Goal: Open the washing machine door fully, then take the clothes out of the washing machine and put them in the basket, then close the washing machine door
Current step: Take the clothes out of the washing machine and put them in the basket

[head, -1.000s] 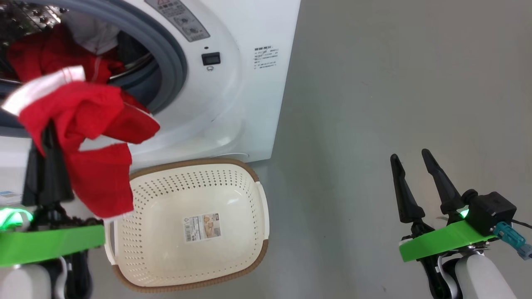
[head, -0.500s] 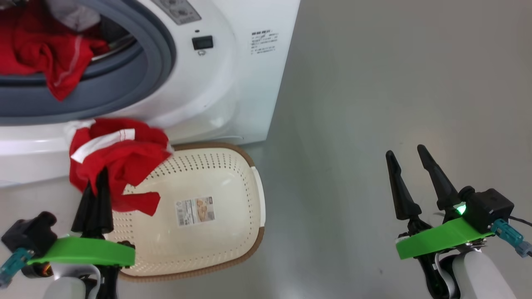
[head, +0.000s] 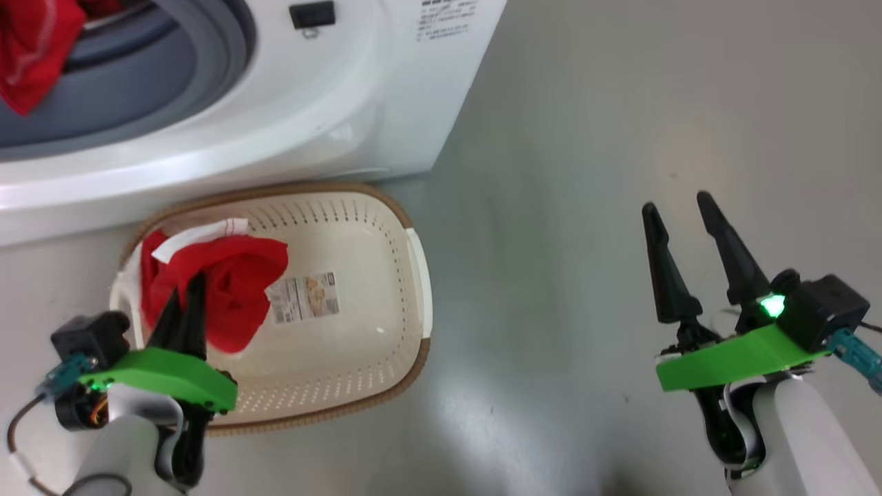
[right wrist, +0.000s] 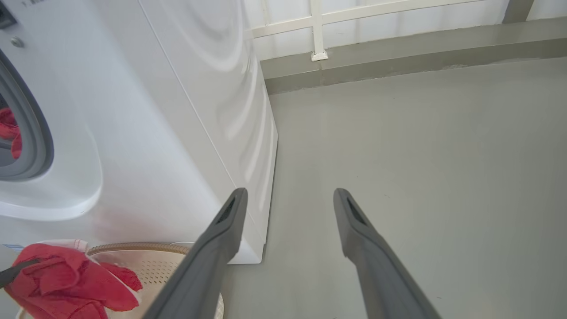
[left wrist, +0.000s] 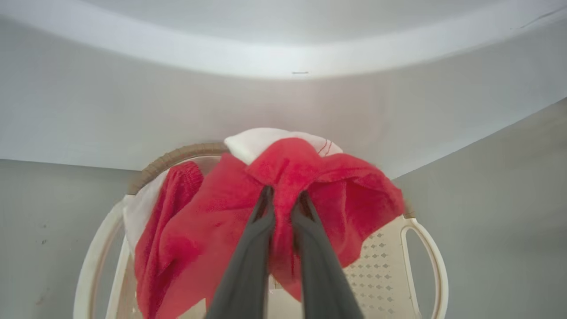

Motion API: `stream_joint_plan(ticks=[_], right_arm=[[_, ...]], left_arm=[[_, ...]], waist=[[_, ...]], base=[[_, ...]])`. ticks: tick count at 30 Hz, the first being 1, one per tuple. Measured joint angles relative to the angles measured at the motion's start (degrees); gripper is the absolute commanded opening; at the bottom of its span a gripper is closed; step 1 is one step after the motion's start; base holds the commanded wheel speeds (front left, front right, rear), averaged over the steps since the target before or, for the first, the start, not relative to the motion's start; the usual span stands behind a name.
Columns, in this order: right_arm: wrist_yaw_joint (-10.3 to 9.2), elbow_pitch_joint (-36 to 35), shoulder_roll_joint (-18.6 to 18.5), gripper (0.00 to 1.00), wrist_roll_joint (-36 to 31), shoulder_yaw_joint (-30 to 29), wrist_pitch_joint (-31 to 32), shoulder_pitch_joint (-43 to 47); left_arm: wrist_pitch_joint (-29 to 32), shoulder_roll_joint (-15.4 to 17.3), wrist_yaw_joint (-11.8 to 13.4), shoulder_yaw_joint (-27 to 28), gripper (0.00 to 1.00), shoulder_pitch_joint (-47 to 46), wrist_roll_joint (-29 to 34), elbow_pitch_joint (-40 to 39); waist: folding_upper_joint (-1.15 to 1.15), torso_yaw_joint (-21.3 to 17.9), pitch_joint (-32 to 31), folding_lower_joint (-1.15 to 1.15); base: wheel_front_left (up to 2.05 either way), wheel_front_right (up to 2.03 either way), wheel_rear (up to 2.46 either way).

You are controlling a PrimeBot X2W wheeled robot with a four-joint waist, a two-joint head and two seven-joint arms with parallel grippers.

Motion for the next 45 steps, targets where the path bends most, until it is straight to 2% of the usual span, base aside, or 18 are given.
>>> stream_joint_plan(ticks=[11,21,22,23,24,25,26,27,28,29,36,45], right_arm=[[0.0,-0.97,-0.02,1.0,0.02,0.73,0.0,-3.24],[0.0,-1.66,-0.04,1.0,0.02,0.77,0.0,-4.69],[0.0,-1.67,-0.04,1.0,0.02,0.73,0.0,-4.93],[0.0,-1.69,-0.04,1.0,0.02,0.69,-0.01,-4.94],[0.0,-1.66,-0.04,1.0,0.02,0.65,0.0,-4.94],[0.0,-1.65,-0.04,1.0,0.02,0.62,-0.01,-4.94],[0.0,-1.64,-0.04,1.0,0.02,0.58,-0.01,-4.94],[0.0,-1.6,-0.04,1.0,0.02,0.57,0.0,-4.96],[0.0,-1.57,-0.04,1.0,0.02,0.57,0.0,-4.97],[0.0,-1.52,-0.04,1.0,0.02,0.56,0.0,-4.97],[0.0,-0.65,-0.05,1.0,0.0,0.49,0.0,-4.91],[0.0,1.07,-0.08,1.0,-0.18,-0.2,-0.01,-3.58]], left_arm=[[0.01,1.19,0.0,-5.99,0.0,-8.6,-0.67,11.56],[0.0,1.62,0.0,-6.23,0.0,-14.01,-1.08,16.21],[0.0,1.59,0.0,-6.21,0.04,-14.1,-1.1,16.37],[0.0,1.54,-0.01,-6.06,0.2,-14.11,-1.34,16.58],[0.01,1.49,0.0,-6.0,0.31,-14.11,-1.82,16.82],[0.0,1.49,0.0,-5.99,0.49,-14.11,-2.19,16.96],[0.0,1.51,0.0,-5.98,0.49,-14.11,-2.24,17.01],[0.0,1.51,0.0,-5.94,0.72,-14.11,-2.24,17.04],[0.0,1.49,-0.01,-5.91,0.89,-14.1,-2.24,17.06],[0.0,1.48,-0.01,-5.78,1.0,-14.1,-2.27,17.05],[0.0,0.89,0.0,-4.22,1.0,-13.51,-3.48,16.6],[0.0,-0.22,0.0,-1.13,1.0,-7.76,-3.0,9.83]], waist=[[0.0,-0.23,7.06,0.0],[0.0,-0.45,11.81,0.0],[0.0,-0.49,12.03,0.0],[0.0,-0.54,12.13,0.0],[0.0,-0.56,12.11,0.0],[0.0,-0.56,12.0,0.0],[0.0,-0.55,11.87,0.0],[0.0,-0.54,11.71,0.0],[0.0,-0.52,11.54,0.0],[0.0,-0.5,11.35,0.0],[0.0,-0.13,9.16,0.0],[0.0,0.65,3.65,0.0]], base=[[0.0,0.0,0.0],[0.0,0.0,0.0],[0.0,0.0,0.0],[0.0,0.0,0.0],[0.0,0.0,0.0],[0.0,0.0,0.0],[0.0,0.0,0.0],[0.0,0.0,0.0],[0.0,0.0,0.0],[0.0,0.0,0.0],[0.0,0.0,0.0],[0.0,0.0,0.0]])
